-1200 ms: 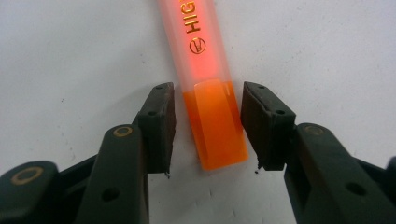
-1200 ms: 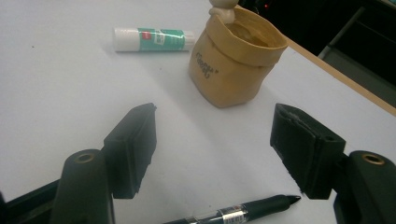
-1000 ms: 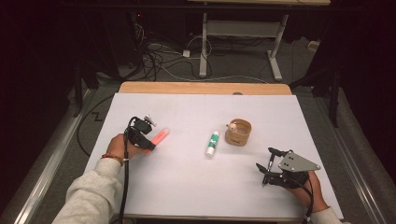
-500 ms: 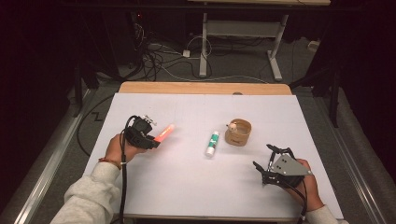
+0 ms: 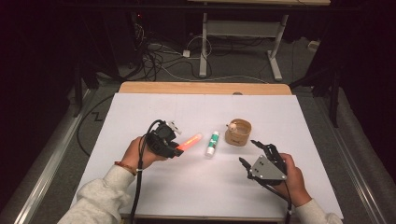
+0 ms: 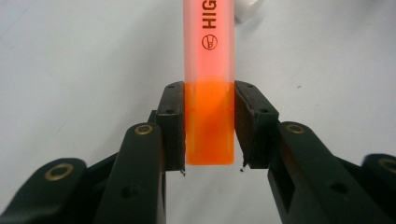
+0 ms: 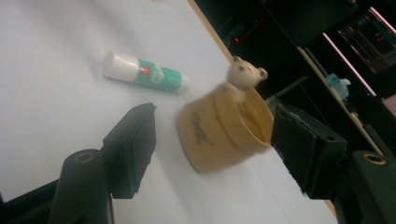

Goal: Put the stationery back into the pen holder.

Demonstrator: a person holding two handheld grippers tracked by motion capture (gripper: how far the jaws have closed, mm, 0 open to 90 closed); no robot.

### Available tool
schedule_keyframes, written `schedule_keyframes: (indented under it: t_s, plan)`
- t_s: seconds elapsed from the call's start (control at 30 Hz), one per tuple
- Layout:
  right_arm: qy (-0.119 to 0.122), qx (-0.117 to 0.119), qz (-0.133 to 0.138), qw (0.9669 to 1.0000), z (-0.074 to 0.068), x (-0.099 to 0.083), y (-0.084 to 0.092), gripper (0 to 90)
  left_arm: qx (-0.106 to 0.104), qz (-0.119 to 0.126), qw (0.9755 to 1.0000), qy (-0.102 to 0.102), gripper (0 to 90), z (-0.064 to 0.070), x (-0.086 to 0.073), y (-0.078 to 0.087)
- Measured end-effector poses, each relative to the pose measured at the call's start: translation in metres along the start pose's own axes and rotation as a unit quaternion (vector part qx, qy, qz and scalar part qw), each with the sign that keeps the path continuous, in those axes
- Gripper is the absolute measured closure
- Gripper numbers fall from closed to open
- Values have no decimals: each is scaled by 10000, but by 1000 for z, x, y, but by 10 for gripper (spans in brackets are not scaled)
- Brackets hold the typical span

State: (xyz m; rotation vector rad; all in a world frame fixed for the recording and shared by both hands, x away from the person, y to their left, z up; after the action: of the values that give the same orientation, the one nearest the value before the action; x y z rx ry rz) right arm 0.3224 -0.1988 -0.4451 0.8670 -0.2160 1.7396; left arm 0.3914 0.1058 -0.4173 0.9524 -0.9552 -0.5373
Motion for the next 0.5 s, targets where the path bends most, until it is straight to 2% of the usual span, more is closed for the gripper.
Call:
schedule_keyframes:
  t_s: [0.17, 0.43, 0.5]
  plan:
    - [294, 35, 100, 9995, -16, 16, -7, 333, -54, -185, 9995, -262, 642, 15, 14, -7]
    - [658, 116, 220, 9975, -36, 36, -17, 362, -155, -453, 9980, -423, 642, 25, 25, -18]
    - [832, 140, 232, 9962, -40, 39, -21, 366, -196, -477, 9977, -443, 642, 27, 28, -20]
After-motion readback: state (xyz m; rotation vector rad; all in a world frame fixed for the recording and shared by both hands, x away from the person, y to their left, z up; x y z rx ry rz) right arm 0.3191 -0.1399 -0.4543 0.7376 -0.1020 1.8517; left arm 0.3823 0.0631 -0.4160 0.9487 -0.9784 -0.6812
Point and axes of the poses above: each handheld gripper's, and its own axes: y roughly backward along the jaws, x roughly out of its top, z roughly to its right, the point moved 2 cm from there along -y, roughly forward along the jaws, and after that the axes turned 9 degrees about -x, right-handed, at the moved point
